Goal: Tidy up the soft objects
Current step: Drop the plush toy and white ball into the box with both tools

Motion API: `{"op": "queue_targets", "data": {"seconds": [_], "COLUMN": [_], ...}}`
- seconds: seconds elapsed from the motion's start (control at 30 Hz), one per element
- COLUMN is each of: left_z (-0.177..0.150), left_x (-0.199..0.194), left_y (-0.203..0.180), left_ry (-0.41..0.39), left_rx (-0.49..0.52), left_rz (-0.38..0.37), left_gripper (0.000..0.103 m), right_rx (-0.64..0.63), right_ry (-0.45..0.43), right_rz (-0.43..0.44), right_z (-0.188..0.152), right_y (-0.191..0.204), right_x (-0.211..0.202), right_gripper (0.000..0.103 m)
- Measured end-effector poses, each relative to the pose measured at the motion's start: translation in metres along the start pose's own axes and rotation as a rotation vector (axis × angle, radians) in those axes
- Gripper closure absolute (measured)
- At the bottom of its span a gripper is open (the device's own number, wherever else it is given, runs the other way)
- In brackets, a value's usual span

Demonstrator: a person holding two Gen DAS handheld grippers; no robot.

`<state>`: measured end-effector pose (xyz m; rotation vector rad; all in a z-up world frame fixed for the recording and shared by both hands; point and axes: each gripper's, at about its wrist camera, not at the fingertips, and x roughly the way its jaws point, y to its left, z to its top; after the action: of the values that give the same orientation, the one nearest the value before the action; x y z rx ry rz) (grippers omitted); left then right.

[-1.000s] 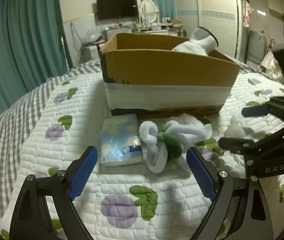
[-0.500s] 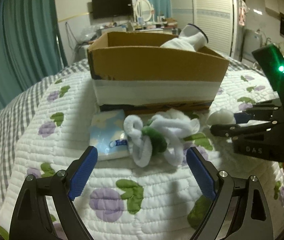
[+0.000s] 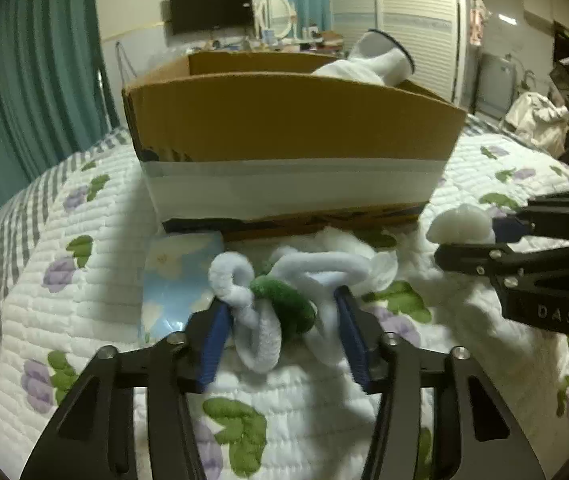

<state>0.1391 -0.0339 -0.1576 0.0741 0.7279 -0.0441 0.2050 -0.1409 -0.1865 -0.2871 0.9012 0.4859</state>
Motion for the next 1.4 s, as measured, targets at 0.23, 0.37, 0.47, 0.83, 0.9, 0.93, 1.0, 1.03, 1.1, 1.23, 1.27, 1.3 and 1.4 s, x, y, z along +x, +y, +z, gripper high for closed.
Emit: {"op": "queue_targets", "data": {"seconds": [0.23,0.37,0.47,0.83,0.9,0.93,1.0,1.03,1.1,1.23,1.27,1.3,1.4], "left_z": [-0.004,-0.003,-0.001,0.036,0.048,0.054,0.07,0.075,0.09,0.118,0.126,0.133,0.149], "left_x": [-0.037,-0.068,-0.091,-0.169,-0.177,-0.179,-0.181,-0.18,-0.173,-0.148,-0.139,-0.128,-0.099], "left_y": [0.004,0.004,0.002,0.016,0.019,0.022,0.026,0.028,0.032,0.036,0.038,0.04,0.043], "left_ry": [-0.013,-0.033,-0.052,-0.155,-0.182,-0.195,-0.221,-0.229,-0.248,-0.266,-0.267,-0.267,-0.254], "left_rx": [-0.032,-0.037,-0.044,-0.044,-0.032,-0.027,-0.018,-0.017,-0.012,0.008,0.01,0.008,-0.005], "left_rz": [-0.029,-0.042,-0.056,-0.084,-0.079,-0.073,-0.064,-0.061,-0.053,-0.027,-0.02,-0.014,-0.013], "left_gripper": [0.056,0.056,0.056,0.056,0.056,0.056,0.056,0.056,0.056,0.056,0.056,0.056,0.056], "right_rx": [-0.014,-0.012,0.013,0.118,0.132,0.131,0.12,0.113,0.105,0.084,0.08,0.073,0.069], "right_ry": [-0.047,-0.068,-0.093,-0.249,-0.272,-0.288,-0.314,-0.33,-0.356,-0.397,-0.403,-0.41,-0.418], "right_rz": [-0.03,-0.04,-0.039,-0.056,-0.05,-0.052,-0.05,-0.051,-0.052,-0.057,-0.059,-0.065,-0.07], "right_z": [-0.006,-0.01,-0.01,-0.001,0.008,0.016,0.029,0.039,0.057,0.104,0.112,0.125,0.153], "right_y": [0.009,0.017,0.026,0.052,0.052,0.053,0.053,0.053,0.051,0.044,0.044,0.042,0.035], "right_x": [-0.035,-0.063,-0.088,-0.183,-0.193,-0.199,-0.206,-0.209,-0.214,-0.212,-0.211,-0.206,-0.187], "right_gripper": [0.073,0.073,0.073,0.073,0.073,0.073,0.073,0.073,0.073,0.073,0.073,0.073,0.073]}}
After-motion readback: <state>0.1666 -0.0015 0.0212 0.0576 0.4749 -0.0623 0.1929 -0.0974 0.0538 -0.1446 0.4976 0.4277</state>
